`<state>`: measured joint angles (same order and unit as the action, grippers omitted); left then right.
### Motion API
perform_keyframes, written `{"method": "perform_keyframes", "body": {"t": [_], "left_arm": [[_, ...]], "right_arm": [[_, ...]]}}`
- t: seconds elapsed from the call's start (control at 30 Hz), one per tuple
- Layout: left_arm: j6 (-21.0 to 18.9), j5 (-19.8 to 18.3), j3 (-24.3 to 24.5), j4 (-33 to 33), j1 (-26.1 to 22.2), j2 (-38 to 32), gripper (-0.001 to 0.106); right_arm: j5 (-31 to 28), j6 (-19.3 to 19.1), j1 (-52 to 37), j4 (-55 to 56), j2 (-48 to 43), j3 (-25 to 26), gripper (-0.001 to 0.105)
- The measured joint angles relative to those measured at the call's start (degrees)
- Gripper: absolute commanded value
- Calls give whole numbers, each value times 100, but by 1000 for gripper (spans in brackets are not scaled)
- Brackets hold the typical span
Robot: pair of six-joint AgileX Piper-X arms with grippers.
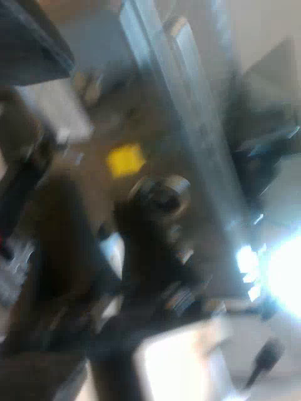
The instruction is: Place mug into machine
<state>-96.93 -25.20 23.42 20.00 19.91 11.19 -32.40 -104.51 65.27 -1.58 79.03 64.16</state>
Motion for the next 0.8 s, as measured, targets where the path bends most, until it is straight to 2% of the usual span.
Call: {"method": "perform_keyframes", "body": {"t": [0.03,0.07,0.1,0.13,0.2,0.33,0.47,0.53,0.67,0.8], "left_arm": [[0,0,0,-20,0,0,88],[0,105,292,24,6,-11,88],[0,165,338,49,6,-11,88],[0,888,804,435,6,-24,88],[0,1121,1057,664,6,-23,88],[0,1200,1696,973,6,167,88],[-489,1313,2269,993,-7,628,88],[-628,1329,2406,993,-38,803,88],[-725,1325,2943,1216,-385,1454,88],[-737,1339,3228,1532,-773,1871,88]], "right_arm": [[8,0,31,157,-107,0,76],[8,0,67,336,-202,0,76],[8,0,78,389,-260,0,76],[30,0,158,829,-594,0,76],[50,0,168,1087,-901,0,76],[34,0,93,1338,-1475,0,76],[33,0,-149,1442,-1862,0,76],[46,0,-272,1506,-2000,0,76],[44,0,-791,1920,-2503,8,76],[44,0,-1196,2223,-2801,8,76]]}}
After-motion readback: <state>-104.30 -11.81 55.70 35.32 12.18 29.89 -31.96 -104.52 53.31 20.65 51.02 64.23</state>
